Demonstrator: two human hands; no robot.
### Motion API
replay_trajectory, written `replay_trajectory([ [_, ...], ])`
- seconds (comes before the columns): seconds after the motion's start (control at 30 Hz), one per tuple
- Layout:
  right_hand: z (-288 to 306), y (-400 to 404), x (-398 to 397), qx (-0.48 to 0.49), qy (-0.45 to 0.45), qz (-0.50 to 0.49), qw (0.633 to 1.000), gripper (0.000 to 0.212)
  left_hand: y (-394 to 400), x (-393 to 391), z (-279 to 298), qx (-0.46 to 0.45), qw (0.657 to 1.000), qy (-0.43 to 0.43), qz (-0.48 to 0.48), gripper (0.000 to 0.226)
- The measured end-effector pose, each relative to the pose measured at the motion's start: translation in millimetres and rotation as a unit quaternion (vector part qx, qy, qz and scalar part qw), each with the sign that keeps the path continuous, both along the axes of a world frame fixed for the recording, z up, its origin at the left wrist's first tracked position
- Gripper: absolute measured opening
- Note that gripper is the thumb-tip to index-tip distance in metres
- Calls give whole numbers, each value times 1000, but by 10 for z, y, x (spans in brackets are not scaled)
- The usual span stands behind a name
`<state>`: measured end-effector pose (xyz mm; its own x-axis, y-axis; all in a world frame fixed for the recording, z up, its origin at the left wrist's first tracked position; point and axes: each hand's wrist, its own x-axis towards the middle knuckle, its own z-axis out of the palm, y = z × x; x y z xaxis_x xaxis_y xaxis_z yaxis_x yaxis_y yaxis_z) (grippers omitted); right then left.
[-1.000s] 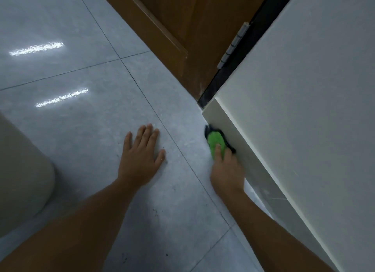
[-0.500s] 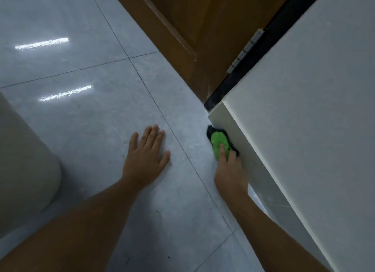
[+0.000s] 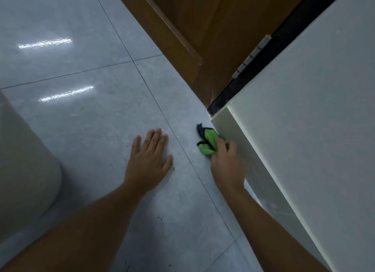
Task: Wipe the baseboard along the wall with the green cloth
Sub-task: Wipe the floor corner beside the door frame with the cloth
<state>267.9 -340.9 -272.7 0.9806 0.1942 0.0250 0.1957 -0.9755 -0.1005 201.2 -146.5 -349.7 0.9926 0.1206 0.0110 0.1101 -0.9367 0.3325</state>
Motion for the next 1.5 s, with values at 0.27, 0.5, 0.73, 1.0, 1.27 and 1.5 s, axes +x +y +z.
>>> replay_trajectory([
  [0.27, -86, -437, -266, -202, 23, 43, 978, 84, -6, 9, 3, 2, 1000, -5, 4, 67],
  [0.5, -140, -253, -150, -214, 14, 63, 975, 59, -15, 8, 16, 8, 1000, -13, 5, 66],
  [0.73, -242, 434, 578, -276, 50, 130, 951, 56, -33, 13, 23, 11, 1000, 0, 4, 67],
  [1.0, -317, -557, -171, -205, 61, 92, 972, 59, -9, 23, 24, -4, 1000, 0, 3, 67],
  [1.27, -168, -1244, -881, -191, 118, 8, 974, 54, -17, 12, 50, -19, 1000, -11, 2, 66],
  [1.5, -144, 16, 153, -173, 125, 47, 976, 62, -11, 17, 47, -7, 1000, -2, 0, 67],
])
